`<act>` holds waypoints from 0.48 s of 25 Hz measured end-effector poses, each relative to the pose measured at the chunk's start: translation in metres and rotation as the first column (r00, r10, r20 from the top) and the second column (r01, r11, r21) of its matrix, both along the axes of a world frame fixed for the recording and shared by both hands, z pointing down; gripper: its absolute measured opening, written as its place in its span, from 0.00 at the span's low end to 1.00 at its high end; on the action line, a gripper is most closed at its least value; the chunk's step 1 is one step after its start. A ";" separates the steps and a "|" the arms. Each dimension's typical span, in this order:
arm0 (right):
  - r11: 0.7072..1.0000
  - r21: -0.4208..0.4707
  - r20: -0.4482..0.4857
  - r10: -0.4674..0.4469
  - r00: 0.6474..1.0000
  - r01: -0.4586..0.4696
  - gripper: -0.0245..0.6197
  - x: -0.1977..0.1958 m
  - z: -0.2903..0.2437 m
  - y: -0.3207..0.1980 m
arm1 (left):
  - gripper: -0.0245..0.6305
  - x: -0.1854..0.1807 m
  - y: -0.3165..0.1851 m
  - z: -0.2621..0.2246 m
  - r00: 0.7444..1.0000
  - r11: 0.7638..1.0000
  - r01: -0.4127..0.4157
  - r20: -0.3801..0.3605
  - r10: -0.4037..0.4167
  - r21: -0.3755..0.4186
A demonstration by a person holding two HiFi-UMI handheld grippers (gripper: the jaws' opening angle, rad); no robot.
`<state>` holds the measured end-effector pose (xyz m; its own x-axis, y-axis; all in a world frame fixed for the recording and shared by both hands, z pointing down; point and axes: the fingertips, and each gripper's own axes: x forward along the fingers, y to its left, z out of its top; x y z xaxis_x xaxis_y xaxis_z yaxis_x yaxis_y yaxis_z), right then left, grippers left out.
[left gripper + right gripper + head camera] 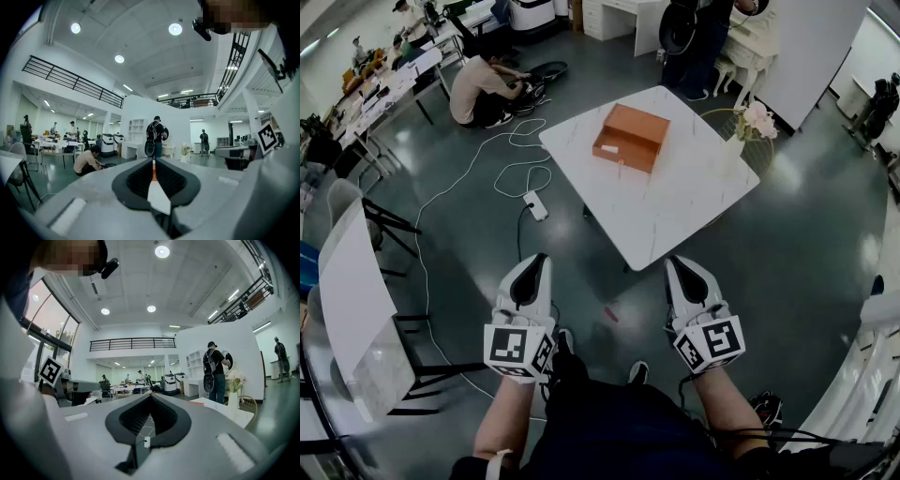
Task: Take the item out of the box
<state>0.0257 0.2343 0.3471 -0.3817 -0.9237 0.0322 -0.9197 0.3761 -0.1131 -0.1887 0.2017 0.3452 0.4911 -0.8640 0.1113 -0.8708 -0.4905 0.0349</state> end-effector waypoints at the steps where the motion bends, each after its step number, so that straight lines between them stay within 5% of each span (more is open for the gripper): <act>1: 1.000 -0.013 0.007 0.005 1.000 -0.005 0.04 0.014 0.006 0.007 | 0.07 0.013 0.010 0.004 1.000 1.000 0.000 0.006 0.000 -0.010; 6: 0.999 -0.040 0.035 0.031 0.999 -0.030 0.04 0.061 0.020 0.040 | 0.07 0.051 0.053 0.011 0.999 1.000 -0.008 0.034 0.009 -0.027; 12: 1.000 -0.009 0.043 0.008 0.999 -0.008 0.04 0.065 0.008 0.056 | 0.07 0.053 0.067 0.001 0.999 1.000 0.021 0.029 -0.021 -0.014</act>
<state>0.0904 0.2903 0.3554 -0.3753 -0.9266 0.0235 -0.9169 0.3674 -0.1562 -0.1356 0.2684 0.3459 0.4695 -0.8722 0.1370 -0.8815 -0.4719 0.0167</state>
